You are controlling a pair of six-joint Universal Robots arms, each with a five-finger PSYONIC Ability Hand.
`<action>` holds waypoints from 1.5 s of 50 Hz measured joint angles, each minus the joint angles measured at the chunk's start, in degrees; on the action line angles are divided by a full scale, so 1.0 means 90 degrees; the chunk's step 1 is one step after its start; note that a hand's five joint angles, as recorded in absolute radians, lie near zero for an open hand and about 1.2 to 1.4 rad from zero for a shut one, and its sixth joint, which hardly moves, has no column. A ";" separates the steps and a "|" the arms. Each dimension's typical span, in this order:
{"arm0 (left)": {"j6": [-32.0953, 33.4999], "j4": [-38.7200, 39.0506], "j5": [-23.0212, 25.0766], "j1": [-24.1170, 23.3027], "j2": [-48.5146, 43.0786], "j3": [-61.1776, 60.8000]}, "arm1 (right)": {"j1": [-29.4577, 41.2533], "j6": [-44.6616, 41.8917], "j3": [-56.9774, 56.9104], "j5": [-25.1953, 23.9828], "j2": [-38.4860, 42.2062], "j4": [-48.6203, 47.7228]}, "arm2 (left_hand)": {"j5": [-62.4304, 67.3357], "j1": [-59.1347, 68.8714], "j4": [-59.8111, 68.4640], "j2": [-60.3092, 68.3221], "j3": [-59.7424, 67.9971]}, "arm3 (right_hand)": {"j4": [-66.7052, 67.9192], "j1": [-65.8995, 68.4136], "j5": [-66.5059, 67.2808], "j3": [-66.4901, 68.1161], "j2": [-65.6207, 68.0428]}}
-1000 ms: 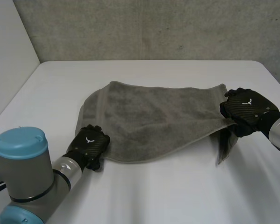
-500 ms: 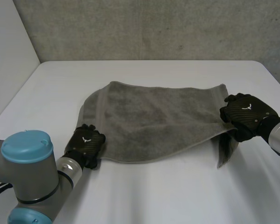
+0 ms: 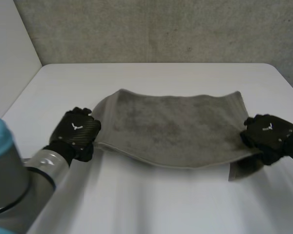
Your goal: Fold the towel.
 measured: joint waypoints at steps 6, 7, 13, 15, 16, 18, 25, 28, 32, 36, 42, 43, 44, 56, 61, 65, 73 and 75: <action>0.0093 -0.1328 0.0622 0.0377 0.1184 0.0199 | -0.0494 -0.1726 -0.0122 -0.0163 -0.0299 0.1852 | 0.0001 0.0001 0.0000 0.0000 0.0000 | 0.0000 0.0000 0.0000 0.0000 0.0000; 0.0126 -0.1596 0.0771 0.0484 0.1389 0.0266 | -0.0595 -0.2065 -0.0176 -0.0209 -0.0365 0.2226 | 0.0001 0.0001 0.0000 0.0000 0.0000 | 0.0000 0.0000 0.0000 0.0000 0.0000; 0.0293 -0.2610 0.1519 0.1106 0.2009 0.0670 | -0.0930 -0.2901 -0.0743 -0.0726 -0.0529 0.3306 | 0.0001 0.0001 0.0000 0.0001 0.0000 | 0.0000 0.0000 0.0001 0.0000 0.0001; 0.0323 -0.2727 0.1681 0.1276 0.2052 0.0781 | -0.0962 -0.2874 -0.0946 -0.0905 -0.0495 0.3292 | 0.0001 0.0001 0.0000 0.0001 0.0000 | 0.0000 0.0000 0.0001 0.0000 0.0000; 0.0338 -0.2768 0.1772 0.1379 0.2053 0.0858 | -0.0968 -0.2812 -0.1081 -0.1013 -0.0452 0.3233 | 0.0001 0.0001 0.0000 0.0001 0.0000 | 0.0000 0.0000 0.0001 0.0000 0.0000; 0.0354 -0.2743 0.1877 0.1515 0.1968 0.0983 | -0.0933 -0.2580 -0.1352 -0.1115 -0.0284 0.2971 | 0.0001 0.0001 0.0000 0.0001 0.0000 | 0.0000 0.0000 0.0001 0.0000 0.0000; 0.0346 -0.1498 0.1908 0.1634 0.0646 0.1835 | -0.0148 -0.0692 -0.3007 -0.0465 0.0984 0.0853 | 0.0001 0.0014 0.0000 0.0039 0.0000 | 0.0000 0.0001 0.0001 0.0000 0.0001; 0.0327 -0.0763 0.1717 0.1510 -0.0092 0.2432 | 0.0316 -0.0051 -0.3761 0.0147 0.1509 -0.0162 | 0.0001 0.0020 0.0000 0.0041 0.0000 | 0.0000 0.0001 0.0001 0.0000 0.0000; 0.0287 0.0165 0.1159 0.1238 -0.0968 0.3401 | 0.0881 0.0394 -0.4622 0.1088 0.1996 -0.1565 | 0.0001 0.0074 0.0000 0.0043 0.0000 | 0.0000 0.0001 0.0001 0.0000 0.0000; 0.0123 0.1280 0.0391 0.0940 -0.1450 0.4283 | 0.1408 0.0578 -0.5177 0.2032 0.2036 -0.3169 | 0.0001 0.0102 0.0000 0.0044 0.0000 | 0.0000 0.0001 0.0001 0.0000 0.0001; -0.0497 0.2574 -0.0031 0.0782 -0.0917 0.4384 | 0.1933 0.0721 -0.4910 0.2301 0.1272 -0.4393 | 0.0038 0.0128 0.0000 0.0056 0.0000 | 0.0000 0.0002 0.0062 0.0000 0.0001; -0.0624 0.2715 -0.0015 0.0789 -0.0729 0.4262 | 0.1986 0.0748 -0.4767 0.2250 0.1141 -0.4440 | 0.0040 0.0128 0.0000 0.0058 0.0000 | 0.0000 0.0002 0.0065 0.0000 0.0001; -0.0676 0.2766 0.0000 0.0794 -0.0646 0.4196 | 0.2009 0.0763 -0.4677 0.2216 0.1075 -0.4451 | 0.0042 0.0128 -0.0001 0.0058 0.0000 | 0.0000 0.0002 0.0065 0.0000 0.0001; -0.0925 0.2838 0.0355 0.0904 -0.0073 0.2739 | 0.2026 0.0945 -0.2771 0.1557 0.0387 -0.4178 | 0.0049 0.0129 -0.0001 0.0059 0.0000 | 0.0000 0.0005 0.0066 0.0000 0.0001; -0.0900 0.2808 0.0681 0.1228 -0.0041 0.1918 | 0.1782 0.0931 -0.2026 0.0804 0.0245 -0.3796 | 0.0055 0.0129 -0.0001 0.0059 0.0000 | 0.0000 0.0006 0.0066 0.0000 0.0001; -0.0896 0.2781 0.1121 0.1622 -0.0025 0.1251 | 0.1377 0.0883 -0.1422 -0.0044 0.0265 -0.3338 | 0.0050 0.0129 -0.0001 0.0059 0.0000 | 0.0000 0.0007 0.0066 0.0000 0.0001; -0.0890 0.2538 0.1901 0.2120 -0.0126 0.0162 | 0.0662 0.0298 -0.0405 -0.1410 0.0840 -0.2450 | 0.0051 0.0129 -0.0001 0.0059 0.0000 | 0.0000 0.0010 0.0066 0.0000 0.0001; -0.0884 0.2319 0.2037 0.2135 -0.0189 0.0005 | 0.0590 -0.0087 -0.0262 -0.1513 0.1016 -0.2187 | 0.0051 0.0129 -0.0001 0.0059 0.0000 | 0.0000 0.0012 0.0066 0.0000 0.0001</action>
